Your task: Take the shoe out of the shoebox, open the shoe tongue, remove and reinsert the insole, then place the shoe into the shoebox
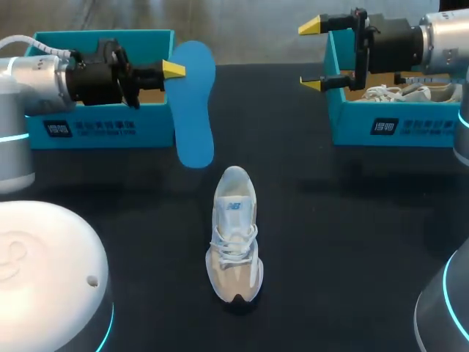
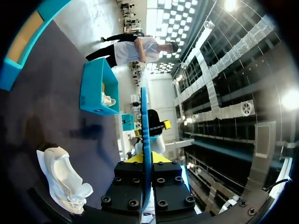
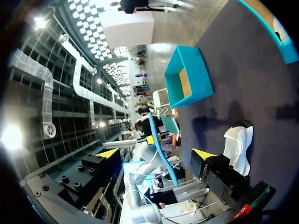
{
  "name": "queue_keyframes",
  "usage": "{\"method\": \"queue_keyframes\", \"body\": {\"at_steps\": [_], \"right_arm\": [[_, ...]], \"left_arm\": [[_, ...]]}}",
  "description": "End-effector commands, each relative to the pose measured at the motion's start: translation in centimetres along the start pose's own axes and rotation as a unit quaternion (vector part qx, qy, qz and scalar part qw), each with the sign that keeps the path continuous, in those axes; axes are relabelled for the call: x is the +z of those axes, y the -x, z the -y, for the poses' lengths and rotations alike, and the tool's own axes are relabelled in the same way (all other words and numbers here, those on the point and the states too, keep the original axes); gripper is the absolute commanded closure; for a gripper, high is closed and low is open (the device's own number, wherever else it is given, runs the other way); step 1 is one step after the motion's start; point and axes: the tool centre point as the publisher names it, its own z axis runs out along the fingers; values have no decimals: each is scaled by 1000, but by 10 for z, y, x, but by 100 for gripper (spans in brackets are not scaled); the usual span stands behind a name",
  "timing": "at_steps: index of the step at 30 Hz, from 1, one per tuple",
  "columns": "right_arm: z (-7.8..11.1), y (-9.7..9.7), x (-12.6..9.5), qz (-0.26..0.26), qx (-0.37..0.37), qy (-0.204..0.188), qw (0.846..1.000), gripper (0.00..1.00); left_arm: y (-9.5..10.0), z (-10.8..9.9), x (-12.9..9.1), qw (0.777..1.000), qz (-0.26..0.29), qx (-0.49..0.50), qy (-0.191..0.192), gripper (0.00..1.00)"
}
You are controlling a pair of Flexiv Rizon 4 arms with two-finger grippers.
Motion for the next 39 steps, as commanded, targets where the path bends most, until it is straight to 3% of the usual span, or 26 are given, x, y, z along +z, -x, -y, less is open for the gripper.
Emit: {"method": "queue_keyframes", "body": {"at_steps": [1,14,15,18,27,30,34,39], "right_arm": [[1,-1,0,2,1,1,1000,0],[1,-1,0,2,1,1,1000,0],[-2,-8,1,11,-19,-11,1000,0],[-2,-27,3,77,-54,-29,995,0],[15,-63,10,185,-94,-79,975,0],[20,-79,13,255,-93,-91,958,0],[25,-96,15,304,-108,-92,942,0],[34,-117,18,398,-100,-67,909,0]], "left_arm": [[5,6,1,1000,0,-2,13,100],[5,6,1,1000,0,-2,13,100],[5,6,1,1000,0,-2,13,100],[5,6,1,1000,0,-2,13,100],[5,6,1,1000,0,-2,13,100],[5,6,1,1000,0,-2,13,100],[5,6,1,1000,0,-2,13,100],[5,6,1,1000,0,-2,13,100]]}}
